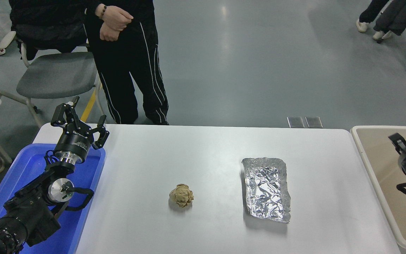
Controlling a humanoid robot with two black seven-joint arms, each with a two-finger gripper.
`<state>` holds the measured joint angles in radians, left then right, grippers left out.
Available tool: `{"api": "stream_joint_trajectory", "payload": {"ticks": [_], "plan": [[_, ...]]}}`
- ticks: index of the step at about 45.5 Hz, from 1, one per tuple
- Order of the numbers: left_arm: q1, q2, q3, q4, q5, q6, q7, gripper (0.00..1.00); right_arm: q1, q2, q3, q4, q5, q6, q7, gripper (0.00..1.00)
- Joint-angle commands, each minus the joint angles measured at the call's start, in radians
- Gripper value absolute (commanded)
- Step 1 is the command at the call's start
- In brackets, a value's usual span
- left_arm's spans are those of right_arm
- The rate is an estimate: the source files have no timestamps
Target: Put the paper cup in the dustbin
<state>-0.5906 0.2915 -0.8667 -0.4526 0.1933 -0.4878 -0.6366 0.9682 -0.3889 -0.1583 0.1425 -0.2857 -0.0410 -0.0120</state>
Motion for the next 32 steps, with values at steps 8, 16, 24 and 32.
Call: {"api": "stream_joint_trajectory", "payload": {"ticks": [8, 16, 24, 32], "plan": [[0.000, 0.000, 0.000, 0.000, 0.000, 0.000, 0.000, 1.00, 0.153, -0.108, 0.293, 0.390, -0.003, -0.002, 0.021, 0.99], [0.000, 0.000, 0.000, 0.000, 0.000, 0.000, 0.000, 1.00, 0.158, -0.116, 0.393, 0.468, -0.013, 0.003, 0.133, 0.99], [0.000, 0.000, 0.000, 0.000, 0.000, 0.000, 0.000, 1.00, 0.142, -0.110, 0.519, 0.516, -0.020, 0.007, 0.248, 0.99], [0.000, 0.000, 0.000, 0.000, 0.000, 0.000, 0.000, 1.00, 0.064, -0.096, 0.722, 0.568, -0.018, 0.007, 0.248, 0.99]]}}
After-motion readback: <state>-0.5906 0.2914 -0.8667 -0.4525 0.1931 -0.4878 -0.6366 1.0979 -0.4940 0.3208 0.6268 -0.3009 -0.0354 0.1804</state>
